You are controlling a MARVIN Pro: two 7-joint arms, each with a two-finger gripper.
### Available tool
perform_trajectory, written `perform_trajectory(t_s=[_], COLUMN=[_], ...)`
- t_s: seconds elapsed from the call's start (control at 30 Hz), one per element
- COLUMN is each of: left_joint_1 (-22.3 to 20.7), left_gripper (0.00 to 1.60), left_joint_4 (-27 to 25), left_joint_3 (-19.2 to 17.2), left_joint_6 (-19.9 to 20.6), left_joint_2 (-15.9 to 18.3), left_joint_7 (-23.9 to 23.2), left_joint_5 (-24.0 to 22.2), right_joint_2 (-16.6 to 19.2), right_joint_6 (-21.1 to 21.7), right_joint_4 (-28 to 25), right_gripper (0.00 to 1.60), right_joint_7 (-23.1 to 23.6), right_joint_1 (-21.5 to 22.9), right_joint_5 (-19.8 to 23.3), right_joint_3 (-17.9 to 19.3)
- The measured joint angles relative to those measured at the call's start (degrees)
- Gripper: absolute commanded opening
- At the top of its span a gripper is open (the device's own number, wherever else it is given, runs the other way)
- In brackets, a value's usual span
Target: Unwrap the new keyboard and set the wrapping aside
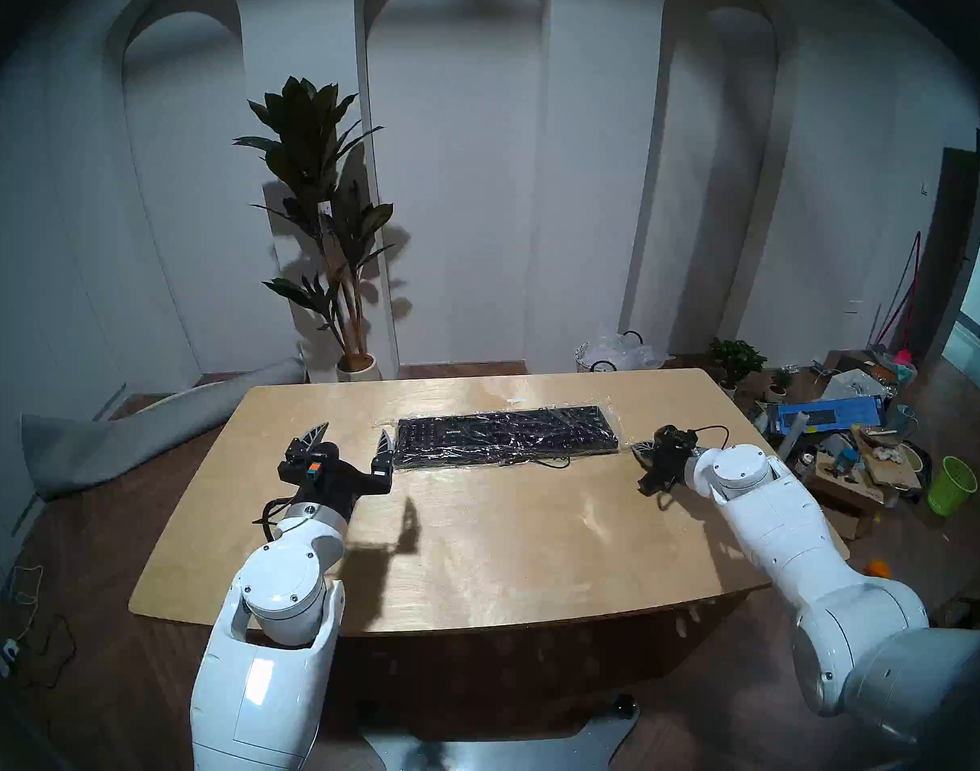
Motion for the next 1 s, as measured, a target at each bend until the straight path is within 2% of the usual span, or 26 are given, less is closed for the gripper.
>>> perform_trajectory(t_s=[0.2, 0.4, 0.7, 0.73, 0.77, 1.0], left_joint_1=[-0.2, -0.2, -0.3, -0.3, -0.4, -0.7], left_gripper=[1.60, 1.60, 1.60, 1.60, 1.60, 1.60], left_joint_4=[-0.8, -0.9, -0.8, -0.8, -0.8, -0.7], left_joint_3=[-0.2, -0.1, 0.7, 0.9, 0.9, 1.1], left_joint_6=[0.9, 1.3, 1.3, 1.3, 1.3, 1.3], left_joint_2=[-0.3, -0.5, -0.6, -0.6, -0.6, -0.3], left_joint_7=[0.8, 1.0, 0.3, 0.1, 0.0, -1.1], left_joint_5=[0.5, 0.6, 0.6, 0.6, 0.6, 0.5], right_joint_2=[1.1, 1.7, 2.5, 2.7, 2.8, 4.0], right_joint_6=[-5.5, -8.6, -10.8, -11.0, -11.1, -11.6], right_joint_4=[5.8, 10.2, 9.7, 9.5, 9.5, 9.4], right_gripper=[0.00, 0.00, 0.00, 1.20, 1.60, 1.60], right_joint_7=[5.6, 8.6, 10.8, 11.6, 12.3, 19.8], right_joint_1=[2.8, 5.3, 8.0, 8.3, 8.5, 9.7], right_joint_5=[2.1, 3.6, 5.2, 5.3, 5.3, 2.7], right_joint_3=[0.0, 0.9, 2.9, 2.9, 2.9, -1.8])
